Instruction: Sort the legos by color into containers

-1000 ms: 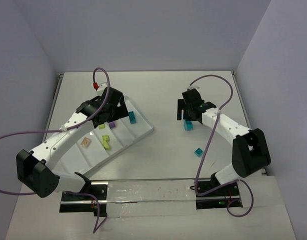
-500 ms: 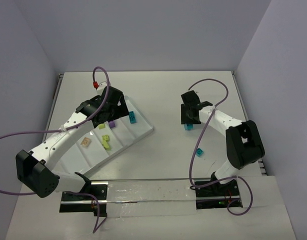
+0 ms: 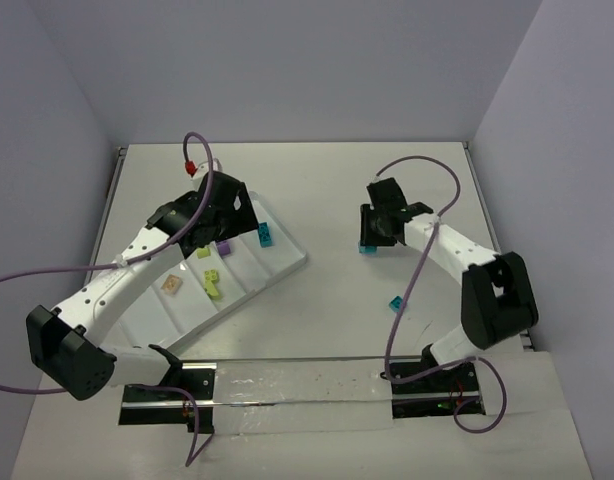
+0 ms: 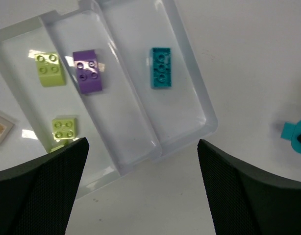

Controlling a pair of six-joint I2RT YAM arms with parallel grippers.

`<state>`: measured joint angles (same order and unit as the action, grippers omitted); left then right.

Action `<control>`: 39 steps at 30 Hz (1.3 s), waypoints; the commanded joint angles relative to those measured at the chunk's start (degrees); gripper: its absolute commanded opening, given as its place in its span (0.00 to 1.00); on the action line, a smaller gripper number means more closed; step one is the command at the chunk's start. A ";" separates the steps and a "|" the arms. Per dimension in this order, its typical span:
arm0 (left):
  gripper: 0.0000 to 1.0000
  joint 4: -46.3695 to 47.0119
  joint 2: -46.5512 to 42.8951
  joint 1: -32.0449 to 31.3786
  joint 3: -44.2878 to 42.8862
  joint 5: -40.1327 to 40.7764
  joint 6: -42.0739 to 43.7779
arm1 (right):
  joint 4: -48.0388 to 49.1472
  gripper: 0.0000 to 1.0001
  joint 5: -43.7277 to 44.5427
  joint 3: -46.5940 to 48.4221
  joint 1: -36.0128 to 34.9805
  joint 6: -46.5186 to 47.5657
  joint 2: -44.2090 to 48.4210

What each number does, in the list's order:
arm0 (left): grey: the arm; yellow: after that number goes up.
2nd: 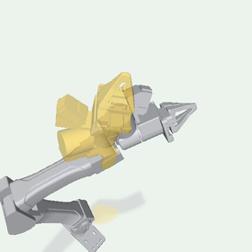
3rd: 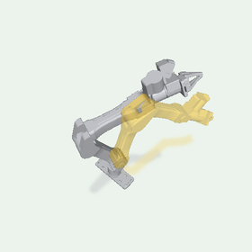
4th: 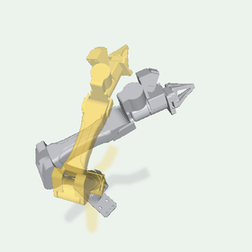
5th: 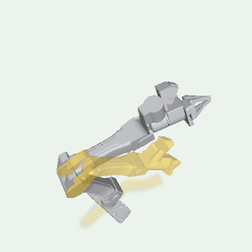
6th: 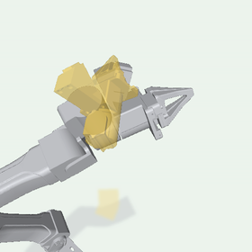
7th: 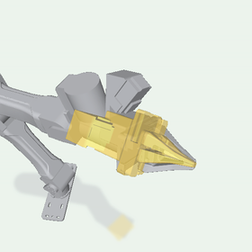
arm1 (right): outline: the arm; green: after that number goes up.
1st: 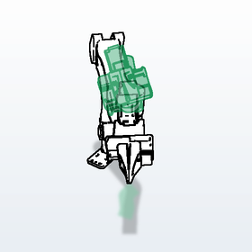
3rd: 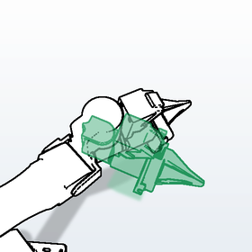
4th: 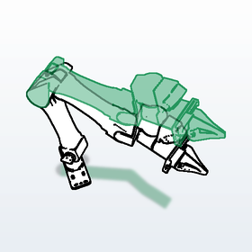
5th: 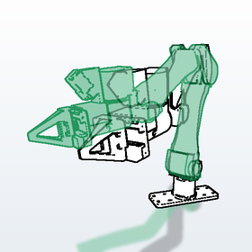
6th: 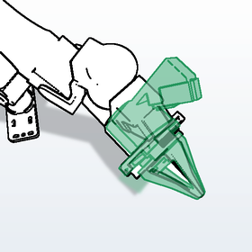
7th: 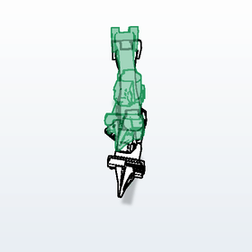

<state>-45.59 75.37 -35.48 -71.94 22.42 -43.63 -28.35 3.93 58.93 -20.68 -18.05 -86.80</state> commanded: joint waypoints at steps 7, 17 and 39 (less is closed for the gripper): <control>0.99 23.18 -10.00 -0.20 6.05 -40.88 11.84 | 30.35 0.06 -52.74 -5.87 0.73 -10.37 20.73; 0.97 34.56 -10.69 -0.20 10.15 -59.89 11.94 | 45.26 0.07 -66.85 -7.11 0.61 -21.71 23.75; 0.85 47.79 -7.88 -0.66 10.93 -70.95 5.99 | 45.82 0.08 -68.27 -6.29 -1.57 -21.69 23.57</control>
<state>-2.27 67.13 -35.61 -60.16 -46.20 -36.99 15.68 -63.35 51.00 -21.74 -40.48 -63.51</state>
